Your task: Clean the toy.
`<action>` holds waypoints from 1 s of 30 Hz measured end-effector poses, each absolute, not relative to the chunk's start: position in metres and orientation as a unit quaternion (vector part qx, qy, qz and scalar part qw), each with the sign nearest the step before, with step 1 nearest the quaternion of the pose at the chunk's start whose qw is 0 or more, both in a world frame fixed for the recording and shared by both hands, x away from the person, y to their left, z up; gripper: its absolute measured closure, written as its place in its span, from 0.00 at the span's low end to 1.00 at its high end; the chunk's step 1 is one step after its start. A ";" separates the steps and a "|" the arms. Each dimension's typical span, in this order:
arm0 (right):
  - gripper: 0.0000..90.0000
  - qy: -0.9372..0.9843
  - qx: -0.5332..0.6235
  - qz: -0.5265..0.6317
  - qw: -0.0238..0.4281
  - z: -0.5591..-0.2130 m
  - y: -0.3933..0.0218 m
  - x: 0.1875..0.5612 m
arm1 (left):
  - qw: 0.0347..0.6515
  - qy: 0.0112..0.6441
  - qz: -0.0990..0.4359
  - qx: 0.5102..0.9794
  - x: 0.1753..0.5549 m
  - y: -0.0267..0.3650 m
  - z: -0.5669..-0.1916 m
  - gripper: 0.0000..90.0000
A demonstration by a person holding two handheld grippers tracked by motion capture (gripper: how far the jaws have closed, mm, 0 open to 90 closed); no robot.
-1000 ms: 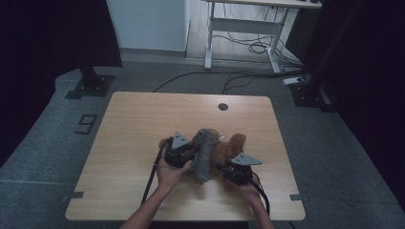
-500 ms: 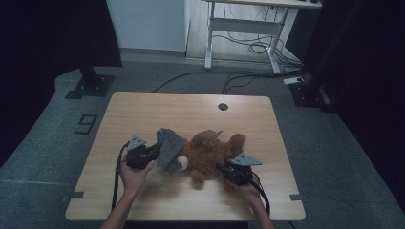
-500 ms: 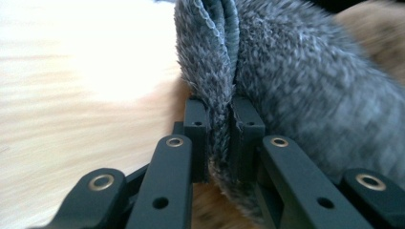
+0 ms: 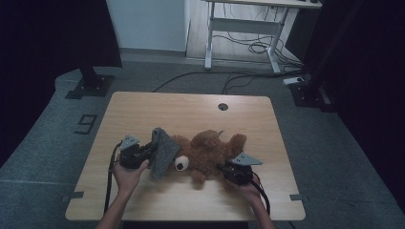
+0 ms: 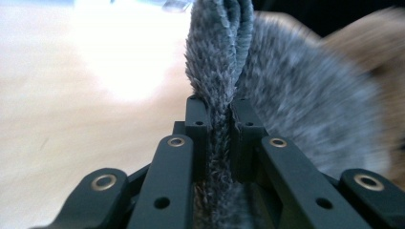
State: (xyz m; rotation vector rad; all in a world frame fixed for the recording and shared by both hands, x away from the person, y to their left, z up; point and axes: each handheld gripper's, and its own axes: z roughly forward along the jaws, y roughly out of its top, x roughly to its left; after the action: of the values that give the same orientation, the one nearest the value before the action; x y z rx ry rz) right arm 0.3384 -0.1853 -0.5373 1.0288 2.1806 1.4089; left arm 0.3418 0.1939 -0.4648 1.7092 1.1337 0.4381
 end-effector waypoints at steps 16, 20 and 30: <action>0.77 0.769 0.363 0.498 0.172 -0.537 -0.186 0.339 | 0.530 0.322 0.114 0.776 0.329 0.049 -0.428 0.90; 0.77 0.769 0.362 0.498 0.172 -0.538 -0.186 0.339 | 0.507 0.330 0.102 0.790 0.341 0.015 -0.446 0.90; 0.77 0.768 0.364 0.499 0.170 -0.539 -0.186 0.339 | 0.489 0.348 0.144 0.786 0.346 0.024 -0.457 0.90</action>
State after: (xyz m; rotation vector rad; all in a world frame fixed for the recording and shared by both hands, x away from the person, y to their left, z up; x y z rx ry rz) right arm 0.3393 -0.1861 -0.5388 1.0351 2.1824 1.4171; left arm 0.3456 0.0240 -0.4573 1.9108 0.8457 0.3508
